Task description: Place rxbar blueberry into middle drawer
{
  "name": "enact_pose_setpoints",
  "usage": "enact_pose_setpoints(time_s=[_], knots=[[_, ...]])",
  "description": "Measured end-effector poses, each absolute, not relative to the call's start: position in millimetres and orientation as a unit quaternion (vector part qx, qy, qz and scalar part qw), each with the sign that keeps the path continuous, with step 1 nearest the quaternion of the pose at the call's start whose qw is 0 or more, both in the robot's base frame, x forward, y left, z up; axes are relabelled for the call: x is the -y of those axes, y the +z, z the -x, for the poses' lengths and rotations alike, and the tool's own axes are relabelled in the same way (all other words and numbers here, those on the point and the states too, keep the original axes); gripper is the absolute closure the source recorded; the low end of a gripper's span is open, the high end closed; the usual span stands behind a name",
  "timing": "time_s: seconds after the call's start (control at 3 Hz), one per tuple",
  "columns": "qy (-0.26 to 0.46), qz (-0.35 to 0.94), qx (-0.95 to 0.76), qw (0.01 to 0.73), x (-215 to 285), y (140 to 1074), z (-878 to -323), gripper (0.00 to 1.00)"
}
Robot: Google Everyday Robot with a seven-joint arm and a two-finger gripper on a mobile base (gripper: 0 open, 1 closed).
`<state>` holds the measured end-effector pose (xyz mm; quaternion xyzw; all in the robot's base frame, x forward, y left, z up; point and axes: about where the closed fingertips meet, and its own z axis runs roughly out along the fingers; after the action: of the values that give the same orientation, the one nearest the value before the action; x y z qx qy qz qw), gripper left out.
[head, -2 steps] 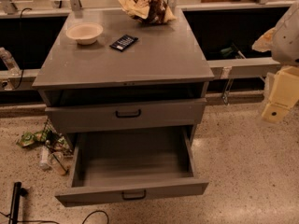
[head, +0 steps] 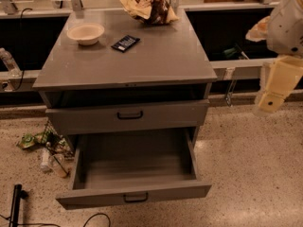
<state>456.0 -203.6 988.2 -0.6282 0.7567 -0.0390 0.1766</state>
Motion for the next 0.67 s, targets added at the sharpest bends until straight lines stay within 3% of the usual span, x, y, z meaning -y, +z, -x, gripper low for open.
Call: enact_pose_setpoints(time_s=[0.67], knots=[[-0.048,0.757,-0.625,0.184,139,1014,-542,0.00]])
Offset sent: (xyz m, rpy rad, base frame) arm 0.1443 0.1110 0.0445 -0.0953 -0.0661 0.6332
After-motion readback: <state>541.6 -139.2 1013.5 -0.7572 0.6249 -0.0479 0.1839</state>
